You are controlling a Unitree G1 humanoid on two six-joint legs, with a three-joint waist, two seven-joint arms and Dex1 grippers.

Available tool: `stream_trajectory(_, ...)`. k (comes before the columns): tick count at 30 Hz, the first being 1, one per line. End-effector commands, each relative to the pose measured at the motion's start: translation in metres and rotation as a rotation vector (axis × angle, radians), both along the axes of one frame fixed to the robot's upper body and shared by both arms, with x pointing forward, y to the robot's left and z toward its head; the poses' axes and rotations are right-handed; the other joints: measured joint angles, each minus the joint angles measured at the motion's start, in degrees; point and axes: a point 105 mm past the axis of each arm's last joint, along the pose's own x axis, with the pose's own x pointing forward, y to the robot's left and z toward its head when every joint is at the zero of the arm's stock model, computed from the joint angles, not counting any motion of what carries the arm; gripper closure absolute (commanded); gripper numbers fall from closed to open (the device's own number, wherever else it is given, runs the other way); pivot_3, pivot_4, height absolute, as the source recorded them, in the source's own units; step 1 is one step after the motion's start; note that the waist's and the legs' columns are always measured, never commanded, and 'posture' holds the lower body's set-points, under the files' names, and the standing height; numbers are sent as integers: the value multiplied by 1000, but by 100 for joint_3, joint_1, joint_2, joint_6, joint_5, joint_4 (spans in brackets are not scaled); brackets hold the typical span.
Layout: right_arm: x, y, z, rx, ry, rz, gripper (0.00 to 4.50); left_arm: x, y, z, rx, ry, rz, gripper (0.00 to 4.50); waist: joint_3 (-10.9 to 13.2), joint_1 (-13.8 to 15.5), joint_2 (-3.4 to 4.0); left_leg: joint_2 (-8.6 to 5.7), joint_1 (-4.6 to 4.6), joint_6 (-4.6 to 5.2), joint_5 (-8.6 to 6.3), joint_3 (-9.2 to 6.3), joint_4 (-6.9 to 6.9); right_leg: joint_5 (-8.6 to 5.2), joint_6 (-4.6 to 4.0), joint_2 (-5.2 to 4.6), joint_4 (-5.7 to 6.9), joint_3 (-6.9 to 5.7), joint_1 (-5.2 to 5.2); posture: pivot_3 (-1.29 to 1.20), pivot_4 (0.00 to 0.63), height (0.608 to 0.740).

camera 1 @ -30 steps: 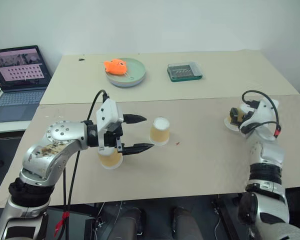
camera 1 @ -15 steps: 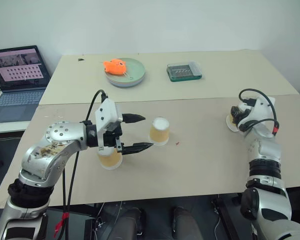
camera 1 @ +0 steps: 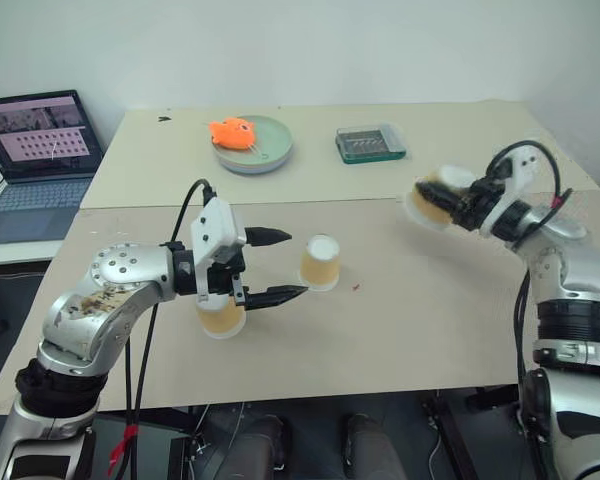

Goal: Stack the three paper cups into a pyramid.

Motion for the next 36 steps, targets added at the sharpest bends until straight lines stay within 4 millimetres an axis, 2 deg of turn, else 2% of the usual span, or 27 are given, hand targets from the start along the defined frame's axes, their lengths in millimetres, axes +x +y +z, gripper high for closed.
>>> stream_trajectory(1,-21,18,-3,-70,23,246,2145,-4,0,9,-5,-46,-5,0,0,-6,-1,0,0,0,0,0,0,0,0,0,0,0,0,0,150,740)
stream_trajectory(5,-31,33,-15,-113,57,394,2145,-5,0,11,-6,-49,-2,0,0,-21,-1,1,-3,-1,-1,1,0,0,0,-1,2,4,-5,0,150,740)
stream_trajectory(9,-30,45,-26,-162,64,458,2145,-5,2,12,-3,-52,4,0,0,-17,-1,3,-2,-4,-1,0,0,0,0,0,3,3,-6,0,150,740)
stream_trajectory(23,-18,66,-49,-251,44,508,2145,-8,4,17,-6,-60,26,0,0,-10,-1,2,-3,-9,0,-1,0,1,-2,0,4,3,-14,0,150,740)
stream_trajectory(36,-5,92,-52,-267,22,543,2145,-9,5,19,-5,-61,37,0,0,-24,-1,2,-2,-28,10,-2,0,4,-6,2,5,4,-21,0,150,740)
